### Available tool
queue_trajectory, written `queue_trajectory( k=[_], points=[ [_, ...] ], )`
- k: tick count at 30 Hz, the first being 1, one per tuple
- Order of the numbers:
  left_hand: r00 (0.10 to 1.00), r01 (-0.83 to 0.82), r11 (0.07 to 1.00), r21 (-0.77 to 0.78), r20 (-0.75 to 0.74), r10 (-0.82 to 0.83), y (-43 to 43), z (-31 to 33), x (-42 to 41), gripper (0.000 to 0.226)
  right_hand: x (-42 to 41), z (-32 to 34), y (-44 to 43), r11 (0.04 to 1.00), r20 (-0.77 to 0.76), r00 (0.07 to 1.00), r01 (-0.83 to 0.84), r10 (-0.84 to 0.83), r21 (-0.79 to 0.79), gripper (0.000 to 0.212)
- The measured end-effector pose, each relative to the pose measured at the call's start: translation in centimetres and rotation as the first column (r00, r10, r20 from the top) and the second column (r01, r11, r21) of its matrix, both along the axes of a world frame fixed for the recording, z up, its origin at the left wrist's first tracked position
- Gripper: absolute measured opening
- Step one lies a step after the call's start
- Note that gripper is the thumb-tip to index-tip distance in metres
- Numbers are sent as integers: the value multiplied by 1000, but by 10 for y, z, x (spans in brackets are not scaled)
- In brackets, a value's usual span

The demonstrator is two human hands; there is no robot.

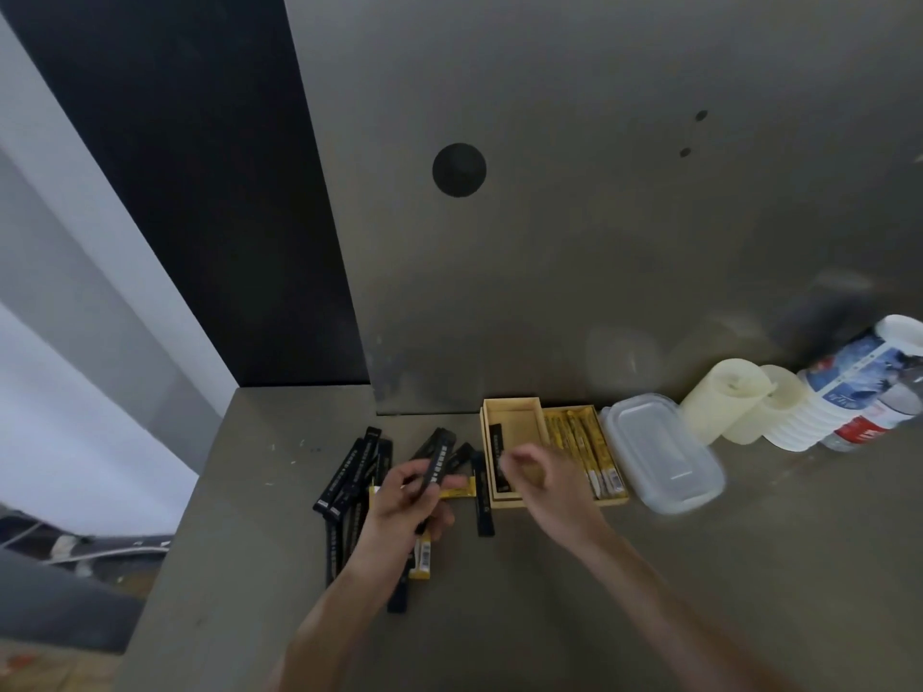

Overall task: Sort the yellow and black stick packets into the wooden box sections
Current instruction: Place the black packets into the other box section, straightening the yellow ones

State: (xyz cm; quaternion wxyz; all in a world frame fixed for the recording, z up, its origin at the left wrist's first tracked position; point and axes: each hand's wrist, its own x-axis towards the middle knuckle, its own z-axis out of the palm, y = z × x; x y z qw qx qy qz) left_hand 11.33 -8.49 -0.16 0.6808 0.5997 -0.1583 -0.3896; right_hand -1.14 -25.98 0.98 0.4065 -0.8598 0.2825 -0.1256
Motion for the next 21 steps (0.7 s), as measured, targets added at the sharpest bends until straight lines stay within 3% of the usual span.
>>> queue_trajectory(
  k=[2,4,6,10,13,18,21],
  points=[
    [990,36,997,75,136,-46,-4,-2,-3,19,8,11,16,995,57,997,-53,49,80,33],
    [952,53,985,164,289,-100,-6,-4,-7,18,15,15,27,953,53,996,-79,66,291,30],
    [933,70,981,180,335,-128,-6,-1,-11,16,20,16,34,881,56,998,-53,31,470,24],
    [965,100,981,166,225,-136,-5,2,-11,10,15,11,34,819,113,986,37,-124,573,15],
    [969,131,970,204,179,-168,-2,-1,-12,10,5,7,29,750,87,969,119,-229,651,20],
    [964,144,964,222,190,-187,-6,1,-17,16,-5,8,26,763,55,984,95,-168,639,31],
    [991,95,980,175,79,-110,-7,3,-15,26,-12,12,10,719,81,920,243,-383,651,31]
  ],
)
